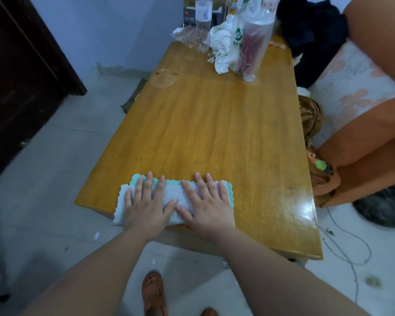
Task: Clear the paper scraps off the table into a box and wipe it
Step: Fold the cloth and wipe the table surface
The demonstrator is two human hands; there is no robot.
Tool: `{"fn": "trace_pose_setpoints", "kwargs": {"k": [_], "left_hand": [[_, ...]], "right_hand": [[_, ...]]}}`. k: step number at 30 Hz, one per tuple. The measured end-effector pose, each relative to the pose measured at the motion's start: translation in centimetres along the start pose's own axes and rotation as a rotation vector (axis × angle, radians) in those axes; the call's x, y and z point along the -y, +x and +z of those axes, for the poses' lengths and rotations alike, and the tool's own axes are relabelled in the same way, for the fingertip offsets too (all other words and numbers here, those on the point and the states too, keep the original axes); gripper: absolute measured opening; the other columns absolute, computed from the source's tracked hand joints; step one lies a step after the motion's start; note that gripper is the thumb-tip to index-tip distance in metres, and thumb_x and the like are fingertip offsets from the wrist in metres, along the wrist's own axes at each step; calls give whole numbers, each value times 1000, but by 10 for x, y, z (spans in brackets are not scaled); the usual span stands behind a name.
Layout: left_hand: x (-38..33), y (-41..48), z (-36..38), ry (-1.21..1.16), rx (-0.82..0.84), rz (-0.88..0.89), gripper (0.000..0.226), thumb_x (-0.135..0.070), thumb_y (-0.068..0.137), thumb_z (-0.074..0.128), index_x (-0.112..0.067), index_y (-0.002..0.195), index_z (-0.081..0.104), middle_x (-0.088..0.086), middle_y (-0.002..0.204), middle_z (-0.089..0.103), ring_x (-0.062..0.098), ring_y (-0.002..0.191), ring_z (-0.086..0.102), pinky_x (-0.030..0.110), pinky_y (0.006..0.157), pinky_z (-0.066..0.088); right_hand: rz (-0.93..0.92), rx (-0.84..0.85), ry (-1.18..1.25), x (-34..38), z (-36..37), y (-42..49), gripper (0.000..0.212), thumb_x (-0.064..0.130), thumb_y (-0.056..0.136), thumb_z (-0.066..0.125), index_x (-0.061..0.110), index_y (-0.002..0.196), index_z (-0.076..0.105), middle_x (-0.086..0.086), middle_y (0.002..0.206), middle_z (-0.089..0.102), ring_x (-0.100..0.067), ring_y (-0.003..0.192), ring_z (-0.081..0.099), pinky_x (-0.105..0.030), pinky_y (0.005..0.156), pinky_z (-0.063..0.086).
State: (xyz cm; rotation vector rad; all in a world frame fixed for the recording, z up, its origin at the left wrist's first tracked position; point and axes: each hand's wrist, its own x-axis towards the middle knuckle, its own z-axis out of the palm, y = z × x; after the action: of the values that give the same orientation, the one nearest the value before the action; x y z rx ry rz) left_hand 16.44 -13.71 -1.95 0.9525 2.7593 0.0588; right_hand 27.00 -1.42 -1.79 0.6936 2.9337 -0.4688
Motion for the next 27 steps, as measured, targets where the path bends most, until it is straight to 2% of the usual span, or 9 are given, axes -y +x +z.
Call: {"fn": "trace_pose_setpoints", "kwargs": {"k": [4,8,11,14,16,18,19,24,27], "left_hand": [[-19,-16,8,-5,-42,20,86,-68,76,2,-26,148,21,8,159,15,26,147,11,51,115,6],[-37,-20,12,15,-34,68,86,-69,84,9,-12,141,40,11,149,38,29,138,35,51,110,16],[-47,-19,12,-41,-44,35,91,-69,78,13,-9,145,30,6,155,28,22,144,24,48,113,7],[-47,-16,13,-47,-69,30,93,-68,75,7,-11,148,19,3,158,15,19,147,11,47,115,2],[-48,-8,9,-34,-39,40,91,-69,77,2,-15,150,6,0,160,1,16,147,-2,45,116,-4],[-49,6,5,-41,-4,36,83,-68,84,8,-19,150,-5,-3,159,-11,13,146,-12,44,117,-8],[-51,13,3,-42,3,40,79,-66,87,13,-20,150,-6,-4,159,-12,13,146,-13,44,117,-8],[-50,47,-3,8,10,134,88,-69,74,-5,-24,149,-8,-6,159,-12,11,146,-13,42,116,-10],[-51,66,-5,9,-14,167,90,-68,71,-8,-24,150,-4,-6,159,-9,11,146,-10,41,117,-8]], "right_hand": [[75,-52,-57,-10,2,-23,62,66,85,31,36,137,44,-3,146,46,-29,135,42,-48,106,15],[123,-24,-73,-26,-2,-38,61,68,85,31,38,136,44,-1,144,49,-27,133,46,-47,105,17],[143,14,-47,-29,-6,-40,60,68,87,25,39,136,43,0,145,47,-26,134,45,-47,106,16],[187,4,-18,-27,-5,-37,62,70,86,24,40,138,39,-5,150,40,-28,138,38,-47,107,13],[197,-17,-2,-28,-7,-32,65,71,85,24,43,144,24,-8,159,14,-31,147,13,-49,111,0],[179,0,15,-34,-10,-22,68,70,86,20,45,146,4,-5,160,-13,-28,147,-14,-51,112,-15],[178,11,25,-36,-12,-16,68,70,86,19,45,146,-1,-4,159,-18,-27,146,-19,-52,113,-18],[198,9,19,-42,-18,11,69,69,87,21,44,147,0,-2,160,-12,-27,146,-16,-55,114,-14],[233,-28,8,-42,-19,23,68,68,87,23,44,147,4,-1,161,-6,-27,147,-11,-60,110,-14]]}}
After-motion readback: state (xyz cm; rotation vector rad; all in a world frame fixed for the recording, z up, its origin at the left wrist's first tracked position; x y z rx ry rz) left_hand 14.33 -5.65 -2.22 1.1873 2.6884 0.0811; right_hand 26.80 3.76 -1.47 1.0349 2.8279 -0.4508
